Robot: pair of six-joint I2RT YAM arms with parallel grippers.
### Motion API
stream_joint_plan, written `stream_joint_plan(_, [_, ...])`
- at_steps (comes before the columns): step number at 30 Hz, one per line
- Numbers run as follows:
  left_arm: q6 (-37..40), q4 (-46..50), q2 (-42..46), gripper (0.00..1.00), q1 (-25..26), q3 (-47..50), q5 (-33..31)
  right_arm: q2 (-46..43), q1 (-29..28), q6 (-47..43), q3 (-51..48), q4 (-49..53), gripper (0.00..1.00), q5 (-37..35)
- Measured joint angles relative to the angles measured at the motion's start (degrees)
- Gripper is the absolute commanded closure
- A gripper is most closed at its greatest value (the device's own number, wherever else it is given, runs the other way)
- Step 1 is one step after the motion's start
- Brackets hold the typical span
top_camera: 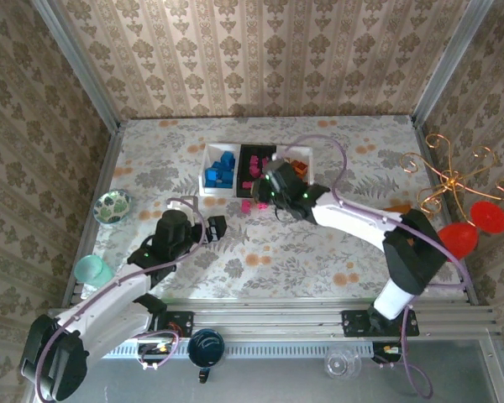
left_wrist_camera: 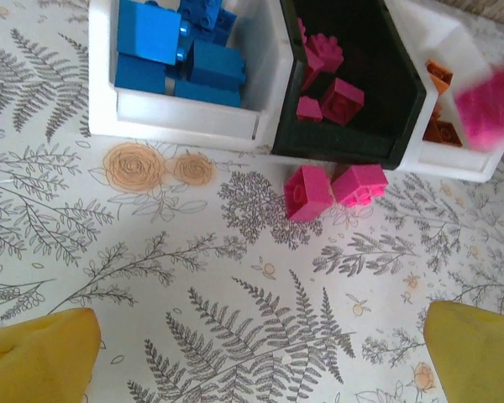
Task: Sort the legos into containers by color
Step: Place the lego in the container.
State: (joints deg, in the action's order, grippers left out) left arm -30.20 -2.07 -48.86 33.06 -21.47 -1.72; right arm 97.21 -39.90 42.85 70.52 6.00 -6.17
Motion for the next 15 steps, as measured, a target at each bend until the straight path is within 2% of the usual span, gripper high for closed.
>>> stream_joint_plan(7, [0.0, 0.1, -0.1, 0.00, 0.6, 0.0, 0.0, 17.6, 4.4, -5.8, 17.4, 3.4, 0.79, -0.7])
stream_joint_plan(13, [0.2, 0.0, -2.1, 0.00, 0.7, 0.0, 0.6, 24.3, 5.9, -8.9, 23.9, 8.7, 0.42, -1.0])
stream_joint_plan(15, [0.2, -0.2, -3.4, 0.02, 0.7, 0.0, 0.9, 23.8, 5.9, -9.9, 24.3, 9.2, 0.38, -1.1])
